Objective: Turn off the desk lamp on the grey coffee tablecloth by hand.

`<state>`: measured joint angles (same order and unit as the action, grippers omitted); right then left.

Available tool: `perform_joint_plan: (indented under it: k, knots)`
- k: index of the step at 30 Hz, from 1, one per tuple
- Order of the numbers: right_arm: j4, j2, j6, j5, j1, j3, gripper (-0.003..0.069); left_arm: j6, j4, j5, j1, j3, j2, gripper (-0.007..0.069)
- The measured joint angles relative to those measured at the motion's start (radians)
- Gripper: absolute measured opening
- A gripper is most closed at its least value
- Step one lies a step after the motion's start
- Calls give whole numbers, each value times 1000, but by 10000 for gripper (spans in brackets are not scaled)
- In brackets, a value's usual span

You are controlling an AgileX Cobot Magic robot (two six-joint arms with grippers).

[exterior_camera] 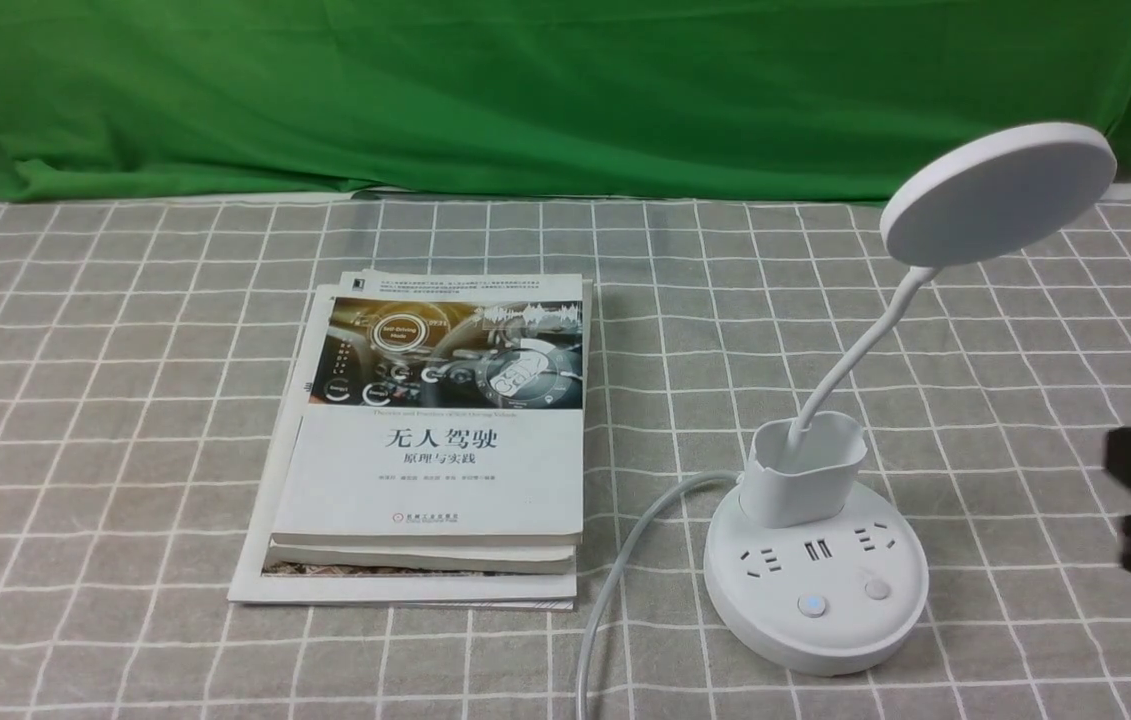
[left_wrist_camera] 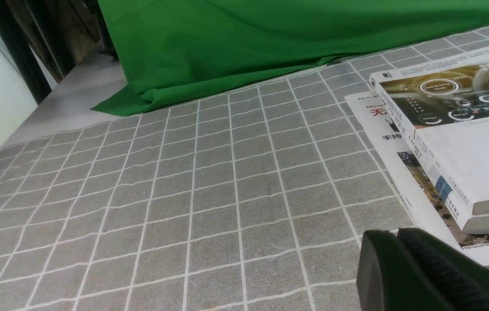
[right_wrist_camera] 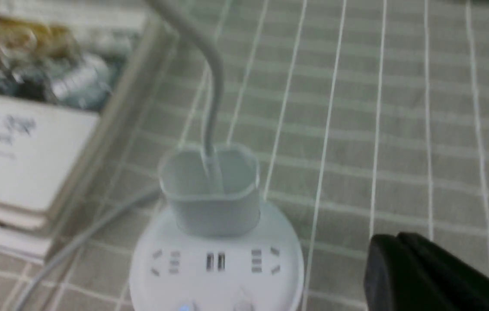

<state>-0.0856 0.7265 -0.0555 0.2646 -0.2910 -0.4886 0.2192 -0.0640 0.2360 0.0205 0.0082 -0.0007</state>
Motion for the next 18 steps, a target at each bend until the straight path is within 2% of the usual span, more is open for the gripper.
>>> perform_joint_plan:
  k: [10, 18]
  knots:
    - [1, -455, -15, -18, -2, 228, 33, 0, 0, 0, 0, 0, 0, 20]
    - [1, -538, -15, -33, -2, 238, 35, 0, 0, 0, 0, 0, 0, 20]
